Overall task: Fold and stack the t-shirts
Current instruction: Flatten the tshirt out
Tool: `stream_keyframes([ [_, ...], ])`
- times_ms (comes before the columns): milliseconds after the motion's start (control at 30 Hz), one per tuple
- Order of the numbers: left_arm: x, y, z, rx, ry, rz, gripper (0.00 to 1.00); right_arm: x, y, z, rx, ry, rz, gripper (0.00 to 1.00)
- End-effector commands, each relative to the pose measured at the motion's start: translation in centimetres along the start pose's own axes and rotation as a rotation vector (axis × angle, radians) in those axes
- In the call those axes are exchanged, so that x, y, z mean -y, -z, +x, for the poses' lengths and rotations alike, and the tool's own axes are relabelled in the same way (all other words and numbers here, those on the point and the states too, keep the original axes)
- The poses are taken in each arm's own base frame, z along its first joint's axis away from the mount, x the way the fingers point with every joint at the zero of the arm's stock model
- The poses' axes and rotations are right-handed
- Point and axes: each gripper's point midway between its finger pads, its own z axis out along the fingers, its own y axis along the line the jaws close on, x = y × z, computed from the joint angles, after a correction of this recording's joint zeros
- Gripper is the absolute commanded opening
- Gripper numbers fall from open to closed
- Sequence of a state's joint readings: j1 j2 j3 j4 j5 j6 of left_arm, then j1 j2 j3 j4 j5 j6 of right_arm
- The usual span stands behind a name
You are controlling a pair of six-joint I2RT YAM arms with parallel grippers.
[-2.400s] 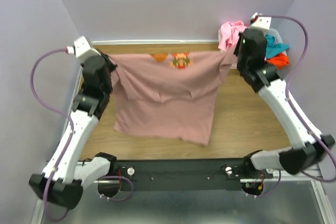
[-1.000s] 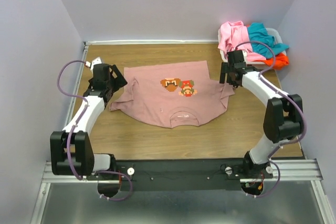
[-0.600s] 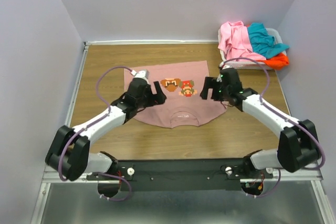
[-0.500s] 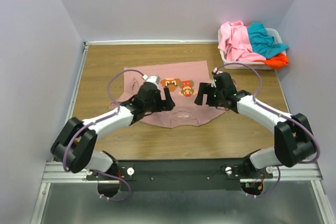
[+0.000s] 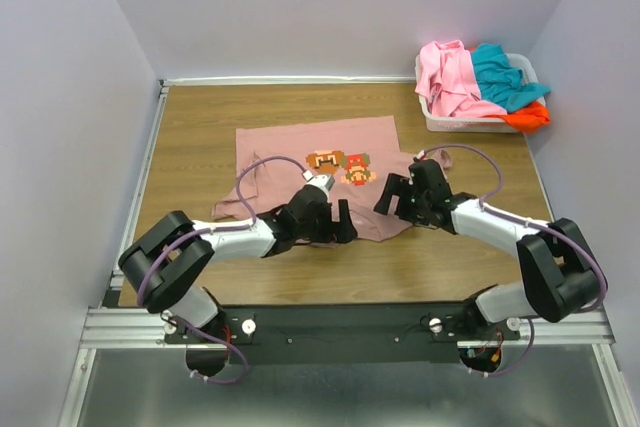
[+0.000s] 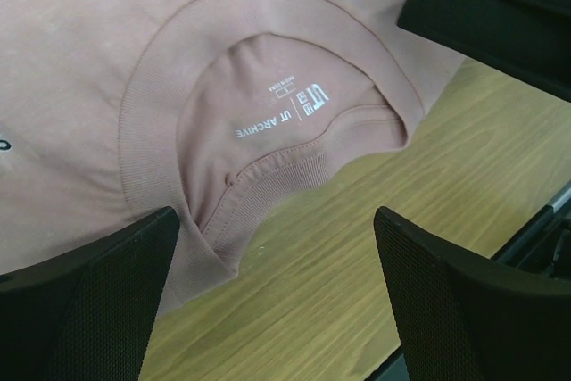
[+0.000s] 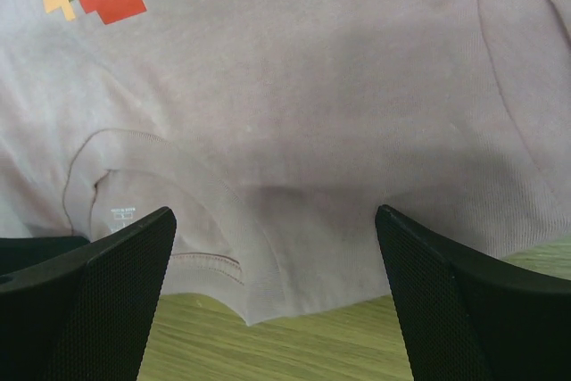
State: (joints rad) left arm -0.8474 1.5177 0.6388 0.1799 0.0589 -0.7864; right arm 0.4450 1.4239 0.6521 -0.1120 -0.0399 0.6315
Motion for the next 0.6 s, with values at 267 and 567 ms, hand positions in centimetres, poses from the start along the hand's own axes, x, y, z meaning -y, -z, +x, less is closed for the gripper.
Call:
stream_keyframes([
  [267,8.9,2.6,11.2,-0.327,-0.204,0.295,0.99,9.8,2.3,1.1,0.034,-0.157,0.303,1.00],
  [567,17.5,3.2,11.0,-0.354,-0.443,0.525,0.99,11.7,2.3,-4.2,0.102,-0.158,0.402,1.00],
])
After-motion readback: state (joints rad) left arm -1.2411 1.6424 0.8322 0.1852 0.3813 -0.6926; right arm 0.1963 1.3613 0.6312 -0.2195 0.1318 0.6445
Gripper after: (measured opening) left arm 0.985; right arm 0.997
